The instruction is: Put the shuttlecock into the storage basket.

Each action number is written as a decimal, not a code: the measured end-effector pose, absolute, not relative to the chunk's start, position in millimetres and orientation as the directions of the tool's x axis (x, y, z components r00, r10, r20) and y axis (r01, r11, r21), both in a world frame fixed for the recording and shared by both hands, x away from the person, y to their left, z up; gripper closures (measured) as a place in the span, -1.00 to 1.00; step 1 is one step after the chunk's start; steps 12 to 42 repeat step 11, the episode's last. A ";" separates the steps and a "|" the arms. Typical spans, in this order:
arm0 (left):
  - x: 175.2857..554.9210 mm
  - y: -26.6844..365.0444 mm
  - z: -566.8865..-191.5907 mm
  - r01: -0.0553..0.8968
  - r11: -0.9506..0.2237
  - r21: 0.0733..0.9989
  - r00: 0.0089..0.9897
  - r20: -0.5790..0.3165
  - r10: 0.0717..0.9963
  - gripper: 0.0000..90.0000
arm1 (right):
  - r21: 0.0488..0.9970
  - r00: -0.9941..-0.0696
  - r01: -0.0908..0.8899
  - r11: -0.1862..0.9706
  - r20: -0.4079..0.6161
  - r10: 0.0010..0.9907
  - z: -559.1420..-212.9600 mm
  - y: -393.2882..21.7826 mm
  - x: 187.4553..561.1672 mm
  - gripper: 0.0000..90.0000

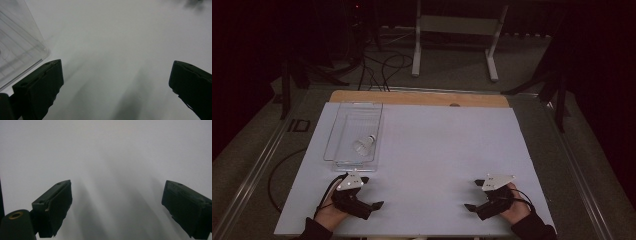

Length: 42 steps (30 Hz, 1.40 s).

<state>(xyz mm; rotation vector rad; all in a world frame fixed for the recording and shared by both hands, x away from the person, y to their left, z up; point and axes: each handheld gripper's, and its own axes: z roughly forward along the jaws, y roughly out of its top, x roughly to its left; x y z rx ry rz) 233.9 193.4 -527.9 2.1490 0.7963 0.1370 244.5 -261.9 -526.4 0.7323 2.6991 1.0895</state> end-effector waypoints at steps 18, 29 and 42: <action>233.3 192.3 -527.5 0.495 -0.465 0.734 0.797 -0.171 0.580 -1.00 | 0.685 -0.871 0.388 0.617 0.054 0.488 -526.0 -262.2 244.6 -0.79; 233.3 192.3 -527.5 0.495 -0.465 0.734 0.797 -0.171 0.580 -1.00 | 0.685 -0.871 0.388 0.617 0.054 0.488 -526.0 -262.2 244.6 -0.79; 233.3 192.3 -527.5 0.495 -0.465 0.734 0.797 -0.171 0.580 -1.00 | 0.685 -0.871 0.388 0.617 0.054 0.488 -526.0 -262.2 244.6 -0.79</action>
